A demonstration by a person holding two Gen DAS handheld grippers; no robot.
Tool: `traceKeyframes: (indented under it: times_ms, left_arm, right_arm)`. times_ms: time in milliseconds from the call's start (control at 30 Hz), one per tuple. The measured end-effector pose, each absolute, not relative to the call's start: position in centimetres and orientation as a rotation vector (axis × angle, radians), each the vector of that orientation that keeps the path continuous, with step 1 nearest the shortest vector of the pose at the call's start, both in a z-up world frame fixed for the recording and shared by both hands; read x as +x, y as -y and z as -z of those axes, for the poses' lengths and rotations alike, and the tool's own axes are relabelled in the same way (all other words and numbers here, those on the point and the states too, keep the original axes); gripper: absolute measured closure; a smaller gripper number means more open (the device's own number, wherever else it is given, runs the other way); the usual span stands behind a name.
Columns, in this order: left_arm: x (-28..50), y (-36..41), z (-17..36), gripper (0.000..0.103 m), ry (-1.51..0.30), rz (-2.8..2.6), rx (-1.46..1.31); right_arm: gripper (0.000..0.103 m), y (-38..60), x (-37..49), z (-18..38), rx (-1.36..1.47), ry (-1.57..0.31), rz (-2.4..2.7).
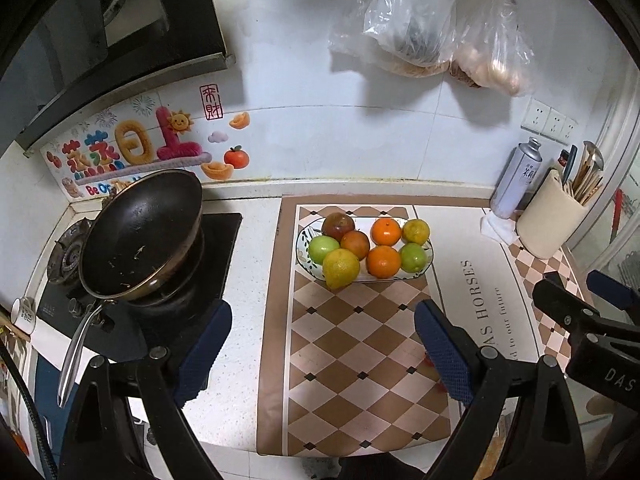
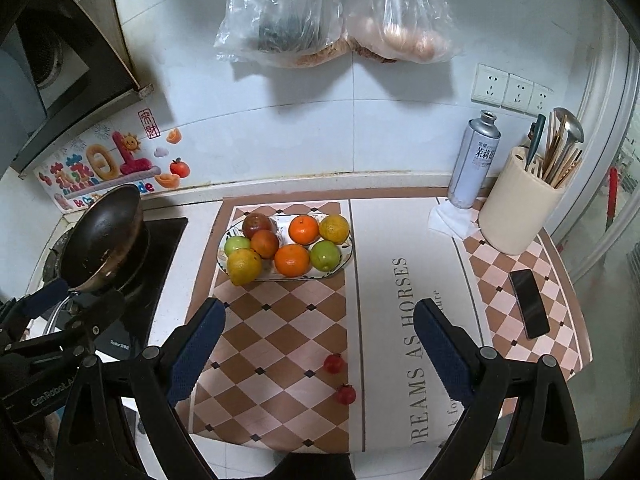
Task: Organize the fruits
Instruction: 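Lift both tools away from the plate toward the cherry tomatoes, then grasp a cherry tomato with the left tool while the right tool grasps the other tomato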
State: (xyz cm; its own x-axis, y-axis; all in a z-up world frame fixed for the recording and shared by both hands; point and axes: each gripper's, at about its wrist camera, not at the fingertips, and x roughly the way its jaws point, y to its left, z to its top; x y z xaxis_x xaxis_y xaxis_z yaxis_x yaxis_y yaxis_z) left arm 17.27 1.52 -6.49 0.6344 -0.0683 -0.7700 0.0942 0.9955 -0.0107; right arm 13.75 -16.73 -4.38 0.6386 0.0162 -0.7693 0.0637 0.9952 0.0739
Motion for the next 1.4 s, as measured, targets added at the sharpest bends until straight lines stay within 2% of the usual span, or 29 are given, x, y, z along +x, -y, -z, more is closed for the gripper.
traceKeyframes:
  times_ms: [167,300,400,600,667,733,767,800,833,867,1233,1400]
  left_arm:
    - [17.2,-1.2,6.5,0.009,-0.881,0.09,0.033]
    - [17.6,-0.8,6.9,0.009,-0.897,0.082,0.04]
    - [18.9,0.0,8.4,0.001,-0.937,0.059,0.071]
    - [21.2,1.8,13.5,0.001,-1.051,0.01,0.139]
    - [21.9,2.5,15.3,0.001,-1.102,0.018,0.15]
    - [22.8,3.6,17.5,0.001,-1.167,0.036,0.171]
    - [23.0,4.0,18.3,0.001,-1.192,0.041,0.179]
    - [23.4,4.7,19.4,0.001,-1.223,0.052,0.189]
    - [23.6,5.2,20.0,0.001,-1.241,0.06,0.195]
    - [23.9,5.7,20.6,0.001,-1.261,0.07,0.202]
    - [26.0,14.1,27.8,0.003,-1.458,0.316,0.219]
    - [25.5,17.5,30.8,0.028,-1.526,0.395,0.263]
  right_arm:
    - [0.006,17.2,14.1,4.6,0.124,-0.884,0.01]
    - [0.006,18.7,15.5,6.9,0.189,-0.936,-0.011]
    - [0.006,20.5,17.2,11.8,0.219,-1.038,0.015]
    - [0.007,22.2,19.4,25.1,0.267,-1.314,0.015]
    - [0.013,22.4,19.4,28.7,0.287,-1.386,0.006]
    - [0.031,22.3,19.2,31.2,0.293,-1.434,-0.007]
    - [0.035,22.2,19.1,31.9,0.287,-1.448,-0.011]
    - [0.045,22.0,18.9,32.7,0.286,-1.46,-0.025]
    - [0.062,21.9,18.8,33.1,0.288,-1.467,-0.037]
    - [0.071,21.9,18.6,33.5,0.285,-1.48,-0.046]
    - [0.072,28.9,17.8,31.2,0.395,-1.381,0.05]
    - [0.072,30.7,16.3,31.5,0.431,-1.381,0.097]
